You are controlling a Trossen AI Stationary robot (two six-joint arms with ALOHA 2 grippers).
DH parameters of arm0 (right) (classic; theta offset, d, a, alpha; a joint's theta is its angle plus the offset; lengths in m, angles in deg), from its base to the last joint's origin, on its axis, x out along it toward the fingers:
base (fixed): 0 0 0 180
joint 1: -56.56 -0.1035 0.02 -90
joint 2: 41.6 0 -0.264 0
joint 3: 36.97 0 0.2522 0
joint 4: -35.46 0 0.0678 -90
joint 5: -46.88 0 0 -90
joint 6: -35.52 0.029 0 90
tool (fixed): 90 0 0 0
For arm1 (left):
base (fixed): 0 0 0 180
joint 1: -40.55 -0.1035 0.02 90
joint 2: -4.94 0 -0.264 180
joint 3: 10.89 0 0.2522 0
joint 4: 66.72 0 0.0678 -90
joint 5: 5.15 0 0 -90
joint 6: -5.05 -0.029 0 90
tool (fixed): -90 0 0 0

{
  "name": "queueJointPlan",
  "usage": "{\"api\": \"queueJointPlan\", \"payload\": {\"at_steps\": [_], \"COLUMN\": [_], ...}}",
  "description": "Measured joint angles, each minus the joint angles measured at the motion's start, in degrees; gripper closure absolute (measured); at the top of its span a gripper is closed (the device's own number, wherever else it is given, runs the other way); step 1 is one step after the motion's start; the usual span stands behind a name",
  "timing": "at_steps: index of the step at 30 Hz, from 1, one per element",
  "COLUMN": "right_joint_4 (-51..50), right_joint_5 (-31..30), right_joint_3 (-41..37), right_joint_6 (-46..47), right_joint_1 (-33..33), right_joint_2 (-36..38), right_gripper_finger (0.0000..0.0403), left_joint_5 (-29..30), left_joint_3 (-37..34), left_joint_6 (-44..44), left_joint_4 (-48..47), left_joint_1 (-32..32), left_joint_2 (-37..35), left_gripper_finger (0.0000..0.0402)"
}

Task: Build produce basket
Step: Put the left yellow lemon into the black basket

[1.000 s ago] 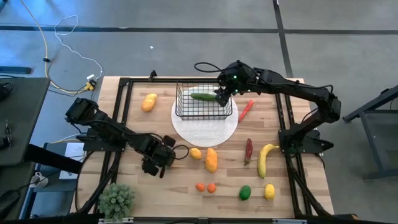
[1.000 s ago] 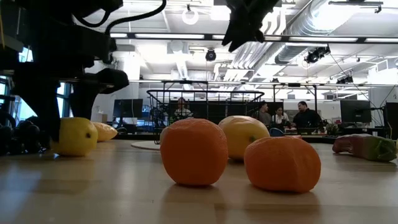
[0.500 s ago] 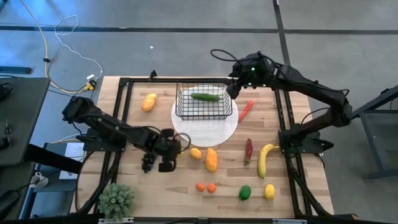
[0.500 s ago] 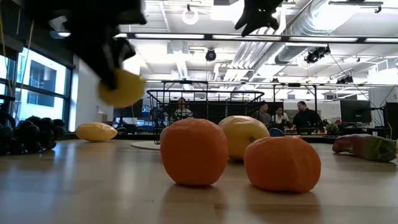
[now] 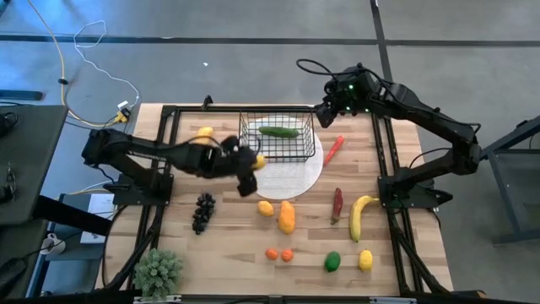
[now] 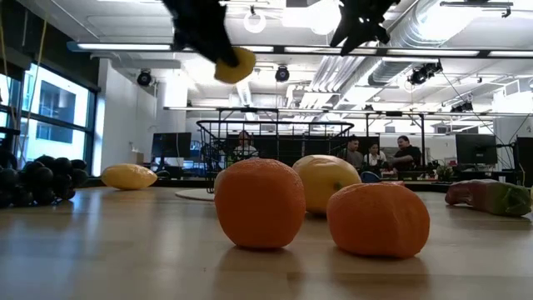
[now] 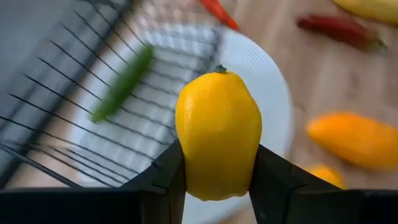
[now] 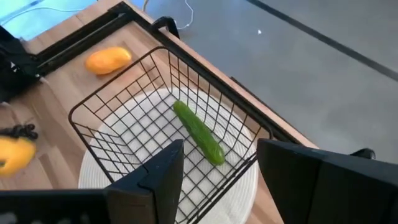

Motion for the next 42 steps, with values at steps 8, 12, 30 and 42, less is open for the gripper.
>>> {"api": "queueJointPlan", "payload": {"at_steps": [8, 12, 30, 42], "right_joint_4": [-0.7, -2.4, -29.0, -30.4], "right_joint_5": [-2.1, -4.8, -9.1, -2.5], "right_joint_3": [0.0, 0.0, -0.1, -0.1], "right_joint_6": [4.9, 8.5, 31.5, 31.4], "right_joint_1": [0.0, 0.2, 2.5, 4.3], "right_joint_2": [0.0, 0.0, -6.8, -11.3], "right_gripper_finger": [0.0217, 0.0217, 0.0217, 0.0217], "left_joint_5": [-2.6, -7.6, -13.6, -16.3], "left_joint_3": [0.7, 0.7, 0.7, 0.6], "left_joint_6": [-9.6, -11.4, -9.1, -9.8], "left_joint_4": [3.6, 2.9, 2.4, 1.2], "left_joint_1": [-11.8, -17.2, -22.2, -22.2], "left_joint_2": [0.4, 1.9, 11.3, 14.6], "left_gripper_finger": [0.0284, 0.0284, 0.0282, 0.0267]}}
